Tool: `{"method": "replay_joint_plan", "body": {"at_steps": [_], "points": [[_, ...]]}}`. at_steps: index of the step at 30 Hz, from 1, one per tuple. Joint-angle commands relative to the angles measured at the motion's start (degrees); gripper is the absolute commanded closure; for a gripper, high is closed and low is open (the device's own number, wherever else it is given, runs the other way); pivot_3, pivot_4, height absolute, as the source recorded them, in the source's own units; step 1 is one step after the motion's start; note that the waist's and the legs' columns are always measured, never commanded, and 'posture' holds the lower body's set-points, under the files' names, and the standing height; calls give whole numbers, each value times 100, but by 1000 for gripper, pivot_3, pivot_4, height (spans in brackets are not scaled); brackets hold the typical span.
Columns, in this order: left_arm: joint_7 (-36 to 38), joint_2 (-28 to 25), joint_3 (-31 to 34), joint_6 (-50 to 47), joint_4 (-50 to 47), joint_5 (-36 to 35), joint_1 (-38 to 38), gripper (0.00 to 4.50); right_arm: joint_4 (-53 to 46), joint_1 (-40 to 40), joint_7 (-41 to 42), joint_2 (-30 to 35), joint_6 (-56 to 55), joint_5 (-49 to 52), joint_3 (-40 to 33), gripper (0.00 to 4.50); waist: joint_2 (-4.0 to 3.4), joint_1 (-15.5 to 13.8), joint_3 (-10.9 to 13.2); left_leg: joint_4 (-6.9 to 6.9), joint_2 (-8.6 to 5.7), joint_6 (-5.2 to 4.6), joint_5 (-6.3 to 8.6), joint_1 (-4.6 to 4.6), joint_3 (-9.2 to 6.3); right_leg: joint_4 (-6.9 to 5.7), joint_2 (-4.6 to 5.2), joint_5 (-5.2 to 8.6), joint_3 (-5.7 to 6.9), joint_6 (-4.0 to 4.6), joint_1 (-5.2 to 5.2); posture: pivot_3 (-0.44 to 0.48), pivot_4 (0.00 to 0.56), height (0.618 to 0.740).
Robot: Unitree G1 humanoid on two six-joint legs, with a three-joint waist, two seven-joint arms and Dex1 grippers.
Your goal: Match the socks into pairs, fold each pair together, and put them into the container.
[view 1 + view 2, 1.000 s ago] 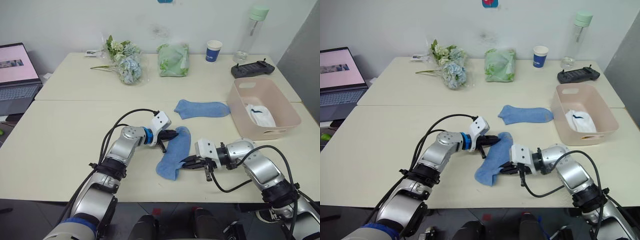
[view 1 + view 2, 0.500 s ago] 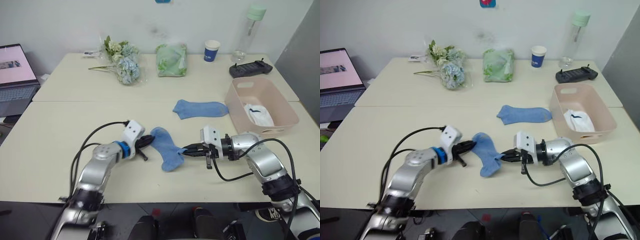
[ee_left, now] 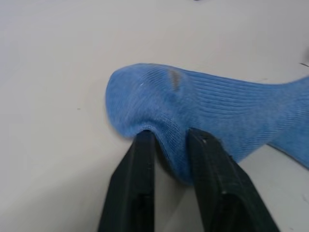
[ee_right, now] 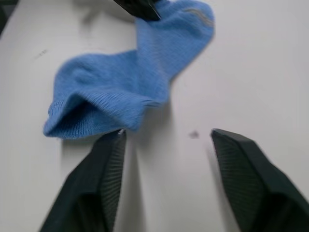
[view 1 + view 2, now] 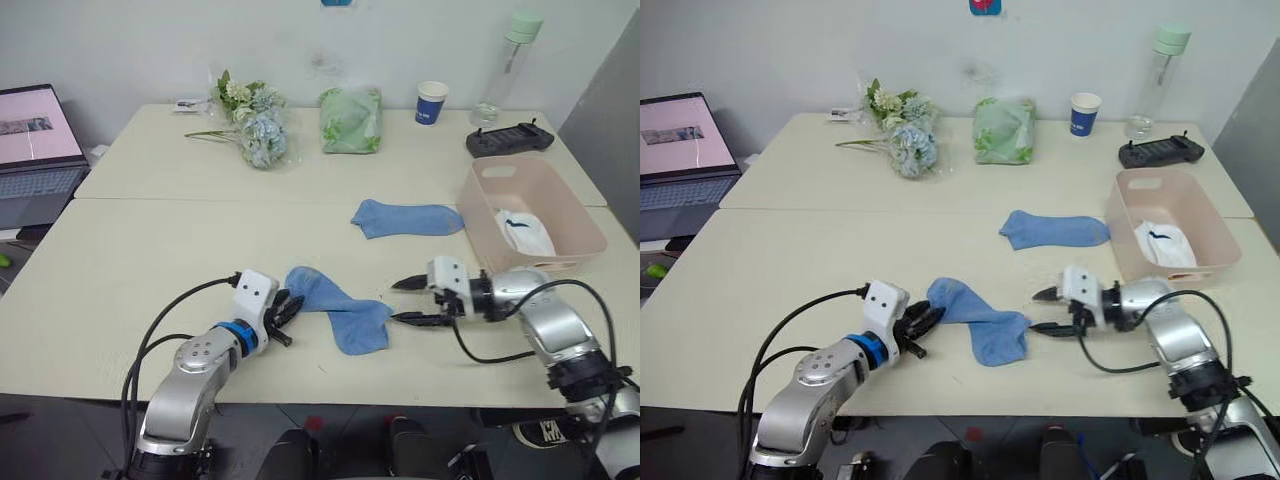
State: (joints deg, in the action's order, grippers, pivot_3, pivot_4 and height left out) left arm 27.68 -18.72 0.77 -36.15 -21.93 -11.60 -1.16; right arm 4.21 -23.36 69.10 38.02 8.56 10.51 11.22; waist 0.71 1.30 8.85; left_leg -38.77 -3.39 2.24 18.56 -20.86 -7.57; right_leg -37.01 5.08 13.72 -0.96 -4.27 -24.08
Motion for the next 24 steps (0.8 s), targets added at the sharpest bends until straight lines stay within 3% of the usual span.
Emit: {"method": "replay_joint_plan", "body": {"at_steps": [1,2,5,8,13,18,21,24], "points": [[460,-363,600,-333,-375,-751,-193,1947,-780,494,-231,356,640,437,-661,576,0,-4,0,1,3,0,0,-2,-3,-2,-1,0,3,0,-1,0,150,740],[763,-622,757,-406,-327,-983,-287,1672,-1207,771,-373,404,1161,761,-886,576,0,-6,0,2,5,0,0,-3,-7,-2,-2,1,6,1,-1,0,150,740],[1333,-1221,961,-336,229,-1266,-697,1672,-2283,1398,-790,459,2365,1395,-1157,576,-1,-12,0,3,5,0,0,-3,-4,0,-2,1,3,1,-1,0,150,740],[1579,-1498,806,-65,946,-1135,-1167,1672,-2889,1720,-1151,429,3078,1677,-1163,576,-3,2,-1,2,-1,-1,1,5,1,-1,-1,1,1,1,8,0,150,740],[2577,-1465,-230,727,3011,-623,-2496,1672,-3128,1927,-1705,-56,3531,1659,-498,576,1,1,-3,-1,-3,-1,1,3,-5,2,-4,1,14,1,12,0,150,740],[2825,-1205,-609,1270,4090,-303,-3096,1672,-2853,1669,-1933,-302,3383,1238,158,576,2,61,-2,-2,-6,-1,0,-2,-1,1,-1,0,6,0,1,0,150,740],[3025,-1212,-763,1590,4300,-152,-3063,2227,-2685,1440,-2012,-446,3247,1185,214,576,2,85,-2,0,2,-1,0,2,-2,-3,-7,0,6,0,0,0,150,740],[3245,-1273,-776,1588,4143,-212,-2897,3135,-2776,1402,-1919,-376,3234,1259,171,1182,3,59,-2,-2,-1,-1,0,2,-4,-6,-5,0,6,0,0,0,150,740]]}}
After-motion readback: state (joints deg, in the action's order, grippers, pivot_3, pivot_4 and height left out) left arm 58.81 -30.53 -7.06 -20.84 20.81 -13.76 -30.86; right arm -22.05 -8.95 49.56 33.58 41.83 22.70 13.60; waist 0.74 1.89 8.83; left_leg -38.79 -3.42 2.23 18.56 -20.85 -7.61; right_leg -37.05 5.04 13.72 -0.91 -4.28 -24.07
